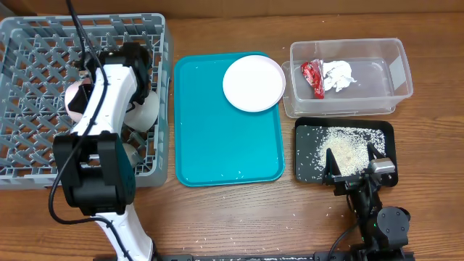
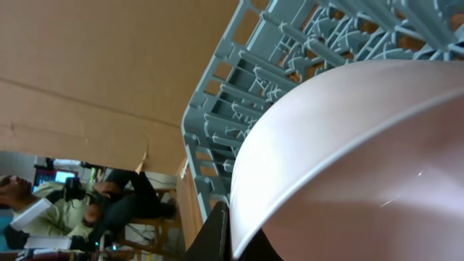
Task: Sort waste into correct bins and load items into the dishwasher
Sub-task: 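Place the pink bowl upright in the dish rack and release it, then grasp the edge of the white plate with the left gripper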
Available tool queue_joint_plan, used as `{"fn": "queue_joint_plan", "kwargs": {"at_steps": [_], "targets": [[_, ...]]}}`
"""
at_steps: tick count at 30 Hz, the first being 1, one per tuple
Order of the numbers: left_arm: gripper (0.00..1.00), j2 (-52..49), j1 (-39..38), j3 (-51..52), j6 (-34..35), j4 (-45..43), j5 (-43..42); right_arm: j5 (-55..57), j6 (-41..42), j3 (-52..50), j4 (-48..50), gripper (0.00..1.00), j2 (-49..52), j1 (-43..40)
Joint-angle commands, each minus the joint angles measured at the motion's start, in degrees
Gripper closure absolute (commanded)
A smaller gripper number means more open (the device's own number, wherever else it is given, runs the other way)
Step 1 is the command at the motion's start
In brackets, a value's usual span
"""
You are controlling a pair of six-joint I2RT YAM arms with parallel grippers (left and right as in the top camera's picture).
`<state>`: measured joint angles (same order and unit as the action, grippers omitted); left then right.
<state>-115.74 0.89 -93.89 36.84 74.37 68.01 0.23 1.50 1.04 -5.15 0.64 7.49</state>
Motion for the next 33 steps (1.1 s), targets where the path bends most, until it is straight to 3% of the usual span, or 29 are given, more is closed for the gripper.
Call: {"fn": "queue_joint_plan", "kwargs": {"at_steps": [1,14,20,24,28,33], "targets": [[0.96,-3.1,-0.9,0.2,-1.1,-0.2,-2.1,0.1,0.0,-0.6,0.3,0.00,-0.5,-0.2],[0.96,-3.3,-4.1,0.2,-1.1,0.5,-7.7,0.1,0.0,-0.6,0.3,0.00,-0.5,-0.2],[0.89,-3.0,-4.9,-0.2,-0.8,4.7,-8.3,0.1,0.0,-0.6,0.3,0.00,-0.5,-0.2],[0.82,-2.0,-6.7,-3.7,-0.8,10.1,-9.7,0.1,0.0,-0.6,0.3,0.00,-0.5,-0.2],[0.66,-1.0,-10.1,-10.9,-1.3,14.3,-14.4,0.1,0.0,-0.6,0.3,0.00,-0.5,-0.2],[0.49,-0.9,-15.3,-19.0,-6.4,13.9,-30.0,0.1,0.0,-0.6,0.3,0.00,-0.5,-0.2]]}}
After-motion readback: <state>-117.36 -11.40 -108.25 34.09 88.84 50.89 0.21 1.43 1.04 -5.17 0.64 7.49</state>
